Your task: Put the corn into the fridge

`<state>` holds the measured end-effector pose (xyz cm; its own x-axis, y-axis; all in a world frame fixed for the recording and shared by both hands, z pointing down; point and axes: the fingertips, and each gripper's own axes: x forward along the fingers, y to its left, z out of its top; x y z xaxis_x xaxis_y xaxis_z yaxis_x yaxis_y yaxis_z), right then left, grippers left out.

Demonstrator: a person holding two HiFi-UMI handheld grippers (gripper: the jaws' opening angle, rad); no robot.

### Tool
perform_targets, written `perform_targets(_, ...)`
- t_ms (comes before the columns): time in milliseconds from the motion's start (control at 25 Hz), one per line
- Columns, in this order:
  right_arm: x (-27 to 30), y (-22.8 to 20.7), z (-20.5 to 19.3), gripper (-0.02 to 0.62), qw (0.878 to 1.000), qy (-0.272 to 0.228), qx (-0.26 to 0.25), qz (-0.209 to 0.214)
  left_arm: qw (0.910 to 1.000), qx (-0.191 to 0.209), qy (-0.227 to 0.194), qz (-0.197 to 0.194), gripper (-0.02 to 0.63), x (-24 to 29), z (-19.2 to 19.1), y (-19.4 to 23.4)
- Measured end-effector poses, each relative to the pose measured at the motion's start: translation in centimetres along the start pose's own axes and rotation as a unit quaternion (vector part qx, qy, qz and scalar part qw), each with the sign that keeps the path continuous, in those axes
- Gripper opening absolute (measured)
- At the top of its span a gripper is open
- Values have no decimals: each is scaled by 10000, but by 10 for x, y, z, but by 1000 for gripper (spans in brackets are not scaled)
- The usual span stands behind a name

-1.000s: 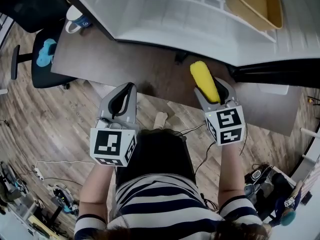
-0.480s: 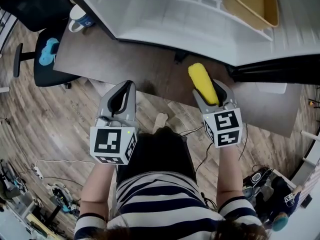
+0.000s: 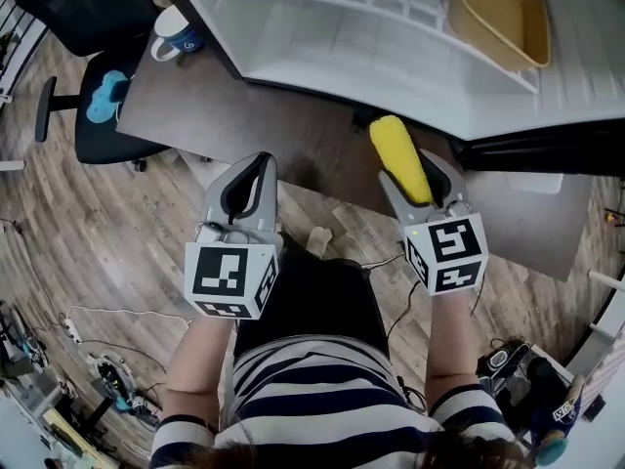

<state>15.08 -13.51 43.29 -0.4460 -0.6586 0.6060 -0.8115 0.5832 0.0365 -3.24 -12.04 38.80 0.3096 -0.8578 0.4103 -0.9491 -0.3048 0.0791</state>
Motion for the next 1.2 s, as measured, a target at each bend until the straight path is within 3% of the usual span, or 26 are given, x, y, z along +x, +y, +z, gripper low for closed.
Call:
perform_targets(760,69,-5,116,247,9973,-618,-345,-209,9983,163,-532,-152,0,50,48,40)
perform_targets(1200,130,-12,153,247,9924,-574,-1025,-351,9977,81,-496,-460,0,70,55,36)
